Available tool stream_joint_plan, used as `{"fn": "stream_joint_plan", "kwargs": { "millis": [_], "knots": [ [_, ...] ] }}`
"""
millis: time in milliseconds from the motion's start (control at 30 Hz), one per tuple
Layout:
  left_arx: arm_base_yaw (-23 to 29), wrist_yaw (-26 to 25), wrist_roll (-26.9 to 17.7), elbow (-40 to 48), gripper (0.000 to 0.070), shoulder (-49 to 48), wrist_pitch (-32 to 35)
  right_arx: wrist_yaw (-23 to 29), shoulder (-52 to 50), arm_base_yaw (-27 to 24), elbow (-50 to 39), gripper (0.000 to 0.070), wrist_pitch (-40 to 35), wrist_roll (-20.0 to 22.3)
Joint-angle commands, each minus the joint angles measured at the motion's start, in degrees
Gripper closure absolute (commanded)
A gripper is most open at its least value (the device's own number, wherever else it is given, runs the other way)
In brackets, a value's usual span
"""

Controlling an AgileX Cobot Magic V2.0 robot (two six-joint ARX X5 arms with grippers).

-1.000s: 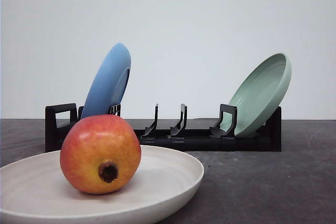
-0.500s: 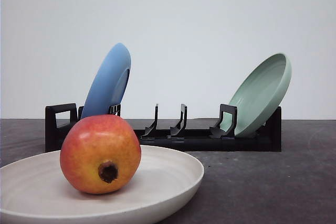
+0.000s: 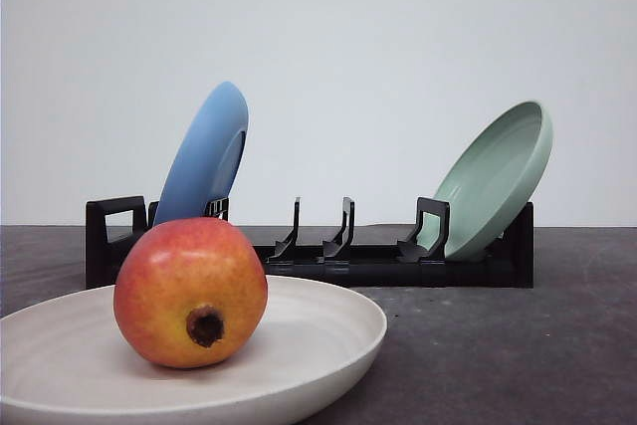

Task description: Place pomegranate in white plate

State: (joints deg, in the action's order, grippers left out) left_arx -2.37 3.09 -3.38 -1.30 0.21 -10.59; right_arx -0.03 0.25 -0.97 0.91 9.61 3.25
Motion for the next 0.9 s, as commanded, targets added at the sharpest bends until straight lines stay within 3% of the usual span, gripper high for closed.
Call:
{"fn": "stream_joint_plan", "kwargs": {
  "millis": [0, 867],
  "knots": [
    [0.1, 0.0, -0.3, 0.6, 0.07, 0.0, -0.1, 0.0, 0.0, 0.0, -0.3, 0.0699, -0.7, 0.4],
    [0.1, 0.0, -0.3, 0.6, 0.07, 0.0, -0.1, 0.0, 0.0, 0.0, -0.3, 0.0699, -0.7, 0.4]
  ]
}}
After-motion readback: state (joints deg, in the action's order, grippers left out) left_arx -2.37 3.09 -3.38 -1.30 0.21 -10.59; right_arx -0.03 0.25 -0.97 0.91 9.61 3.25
